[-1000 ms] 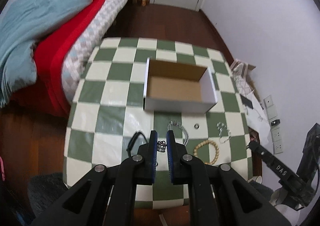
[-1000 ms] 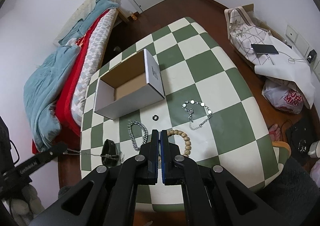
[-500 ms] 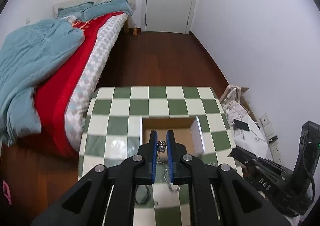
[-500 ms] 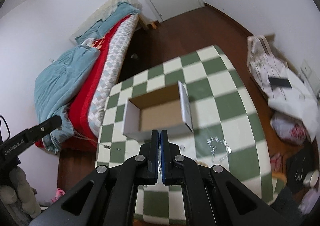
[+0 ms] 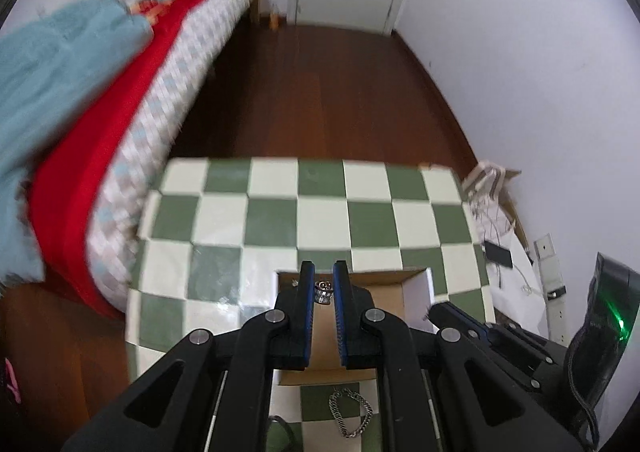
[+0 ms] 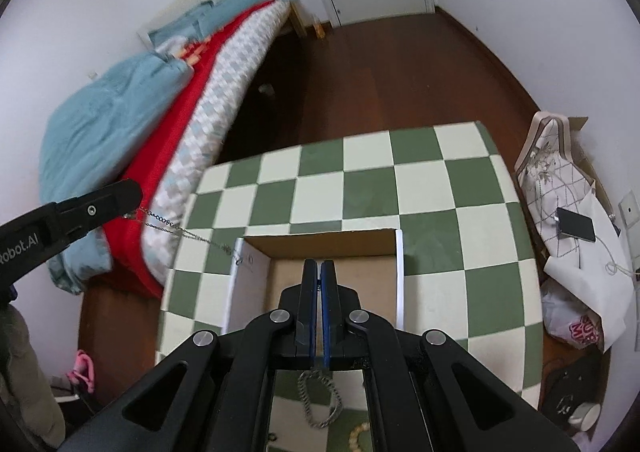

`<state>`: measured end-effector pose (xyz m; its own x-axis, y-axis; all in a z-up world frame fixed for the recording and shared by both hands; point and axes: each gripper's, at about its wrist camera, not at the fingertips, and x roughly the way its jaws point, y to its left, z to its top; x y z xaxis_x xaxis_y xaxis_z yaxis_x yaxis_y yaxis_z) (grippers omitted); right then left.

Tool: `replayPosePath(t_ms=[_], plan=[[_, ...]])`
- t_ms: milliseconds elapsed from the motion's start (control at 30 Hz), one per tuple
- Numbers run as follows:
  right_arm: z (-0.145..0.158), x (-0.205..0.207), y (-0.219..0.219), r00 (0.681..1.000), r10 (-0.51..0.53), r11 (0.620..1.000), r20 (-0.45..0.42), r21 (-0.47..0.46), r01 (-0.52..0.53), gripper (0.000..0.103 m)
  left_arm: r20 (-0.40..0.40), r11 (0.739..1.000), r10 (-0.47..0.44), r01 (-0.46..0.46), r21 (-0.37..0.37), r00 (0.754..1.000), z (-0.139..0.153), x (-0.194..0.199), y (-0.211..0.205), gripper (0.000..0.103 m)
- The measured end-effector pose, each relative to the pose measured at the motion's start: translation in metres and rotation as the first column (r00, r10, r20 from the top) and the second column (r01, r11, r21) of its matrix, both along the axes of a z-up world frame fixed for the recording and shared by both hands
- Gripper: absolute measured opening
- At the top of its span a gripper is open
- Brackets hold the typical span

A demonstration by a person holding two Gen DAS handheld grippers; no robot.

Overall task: Organize jewelry
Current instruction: 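Carry the thin chain into the white box and open the left gripper, then withdraw both grippers from the box back over the table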

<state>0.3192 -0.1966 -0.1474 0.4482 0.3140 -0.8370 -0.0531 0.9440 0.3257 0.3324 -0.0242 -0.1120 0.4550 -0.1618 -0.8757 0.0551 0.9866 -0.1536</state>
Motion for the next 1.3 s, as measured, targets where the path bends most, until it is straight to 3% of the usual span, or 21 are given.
replayPosePath(t_ms=[167, 367, 500, 700, 767, 800, 833, 867, 1000, 1067, 1133, 1300], plan=[[-0.044, 0.023, 0.003, 0.996, 0.007, 1.000, -0.089, -0.020, -0.009, 0.002, -0.078, 0.999, -0.027, 0.028, 0.024, 0.997, -0.041, 0.009, -0.013, 0.006], [-0.080, 0.034, 0.006, 0.987, 0.020, 0.999, -0.160, -0.046, -0.028, 0.002, -0.123, 0.998, -0.034, 0.040, 0.040, 0.992, -0.066, 0.019, -0.018, 0.006], [-0.088, 0.039, 0.007, 0.983, 0.028, 0.997, -0.179, -0.060, -0.039, 0.002, -0.149, 0.999, -0.031, 0.037, 0.037, 0.988, -0.074, 0.026, -0.016, 0.007], [-0.083, 0.049, 0.005, 0.981, 0.031, 0.997, -0.193, -0.069, -0.045, 0.003, -0.138, 0.994, 0.017, -0.002, 0.107, 0.990, -0.070, 0.032, -0.007, 0.015], [-0.078, 0.052, 0.003, 0.980, 0.024, 0.996, -0.195, -0.080, -0.041, 0.015, -0.122, 0.991, 0.035, -0.019, 0.133, 0.992, -0.066, 0.033, -0.003, 0.045], [-0.076, 0.053, 0.002, 0.981, 0.021, 0.996, -0.194, -0.081, -0.038, 0.023, -0.109, 0.991, 0.045, -0.030, 0.133, 0.993, -0.063, 0.032, 0.000, 0.072], [-0.073, 0.053, 0.000, 0.981, 0.017, 0.996, -0.194, -0.078, -0.032, 0.042, -0.093, 0.990, 0.055, -0.042, 0.134, 0.994, -0.060, 0.031, 0.004, 0.085], [-0.071, 0.053, -0.001, 0.981, 0.014, 0.997, -0.192, -0.070, -0.028, 0.052, -0.077, 0.987, 0.061, -0.049, 0.150, 0.995, -0.057, 0.030, 0.006, 0.087], [-0.060, 0.046, -0.005, 0.984, -0.009, 0.994, -0.177, -0.111, -0.011, 0.057, -0.054, 0.980, 0.076, -0.065, 0.188, 0.996, -0.053, 0.026, 0.014, 0.103], [-0.058, 0.040, -0.006, 0.983, -0.028, 0.985, -0.183, -0.170, -0.004, 0.081, -0.033, 0.975, 0.086, -0.077, 0.209, 0.996, -0.052, 0.021, 0.016, 0.103], [-0.057, 0.033, -0.005, 0.983, -0.032, 0.976, -0.181, -0.219, -0.009, 0.093, -0.018, 0.970, 0.092, -0.085, 0.229, 0.996, -0.054, 0.013, 0.018, 0.103], [-0.063, 0.013, 0.004, 0.982, -0.017, 0.952, -0.191, -0.302, -0.042, 0.102, -0.007, 0.959, 0.110, -0.104, 0.263, 0.994, -0.064, -0.009, 0.023, 0.103]])
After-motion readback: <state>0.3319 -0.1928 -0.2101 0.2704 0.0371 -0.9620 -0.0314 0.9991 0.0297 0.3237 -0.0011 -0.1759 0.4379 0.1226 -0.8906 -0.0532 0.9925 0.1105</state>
